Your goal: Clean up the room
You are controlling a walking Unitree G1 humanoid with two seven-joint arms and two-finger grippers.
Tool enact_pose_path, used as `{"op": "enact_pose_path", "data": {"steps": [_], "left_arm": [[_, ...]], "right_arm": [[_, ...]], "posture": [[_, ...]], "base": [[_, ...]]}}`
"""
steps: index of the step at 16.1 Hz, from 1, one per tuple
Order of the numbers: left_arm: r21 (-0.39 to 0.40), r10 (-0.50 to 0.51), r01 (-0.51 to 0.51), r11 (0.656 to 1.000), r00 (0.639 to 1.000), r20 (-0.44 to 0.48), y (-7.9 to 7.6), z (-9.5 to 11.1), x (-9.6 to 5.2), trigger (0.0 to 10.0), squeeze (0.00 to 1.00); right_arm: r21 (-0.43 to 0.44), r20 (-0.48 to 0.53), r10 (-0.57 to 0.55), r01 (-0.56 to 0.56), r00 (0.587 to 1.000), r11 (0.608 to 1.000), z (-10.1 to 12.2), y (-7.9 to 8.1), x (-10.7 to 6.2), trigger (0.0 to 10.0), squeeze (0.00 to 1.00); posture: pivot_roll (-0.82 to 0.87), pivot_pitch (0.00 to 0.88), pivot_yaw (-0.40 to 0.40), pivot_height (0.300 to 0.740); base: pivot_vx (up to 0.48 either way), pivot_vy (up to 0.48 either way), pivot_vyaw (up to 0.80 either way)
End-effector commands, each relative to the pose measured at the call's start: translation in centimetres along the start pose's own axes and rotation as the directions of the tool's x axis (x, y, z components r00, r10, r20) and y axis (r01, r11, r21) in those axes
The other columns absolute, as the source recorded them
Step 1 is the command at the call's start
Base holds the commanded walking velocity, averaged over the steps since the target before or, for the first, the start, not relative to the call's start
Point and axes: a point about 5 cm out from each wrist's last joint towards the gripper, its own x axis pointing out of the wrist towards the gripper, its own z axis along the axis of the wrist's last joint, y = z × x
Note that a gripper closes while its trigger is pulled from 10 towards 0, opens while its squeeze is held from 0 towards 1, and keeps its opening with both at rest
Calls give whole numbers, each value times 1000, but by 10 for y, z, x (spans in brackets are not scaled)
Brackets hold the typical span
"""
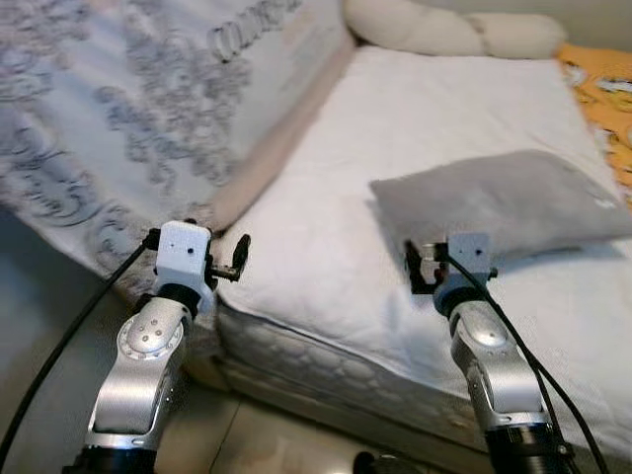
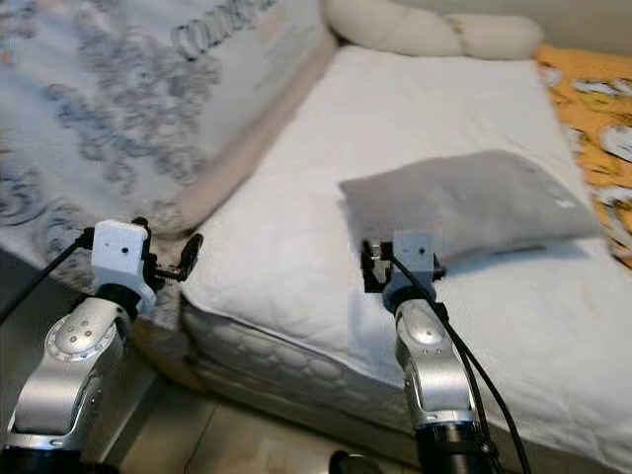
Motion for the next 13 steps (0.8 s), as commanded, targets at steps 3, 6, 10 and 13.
{"op": "enact_pose_path", "data": {"steps": [3, 6, 10, 13], "left_arm": [[4, -2, 2, 1000, 1000, -6, 2, -2, 0, 10000, 0], [3, -9, 10, 1000, 1000, -6, 2, -2, 1, 10000, 0], [3, -18, 18, 1000, 1000, -7, 0, -2, 2, 10000, 0], [6, -16, 16, 1000, 1000, -6, 1, -1, 4, 10000, 0]], "right_arm": [[5, -19, -7, 7, 1000, 1000, -1, 0, 1, 10000, 0], [9, -20, -8, 8, 1000, 1000, 0, 1, 2, 10000, 0], [-2, -16, -2, 2, 1000, 1000, 1, 2, 3, 10000, 0], [-21, -21, 28, -29, 999, 999, 1, 7, 4, 10000, 0]], "posture": [[38, 0, 48, 740], [39, 0, 46, 740], [38, 0, 47, 740], [44, 0, 43, 740]], "base": [[298, 0, -533], [301, 0, -800], [303, 0, -600], [283, 0, 0]]}}
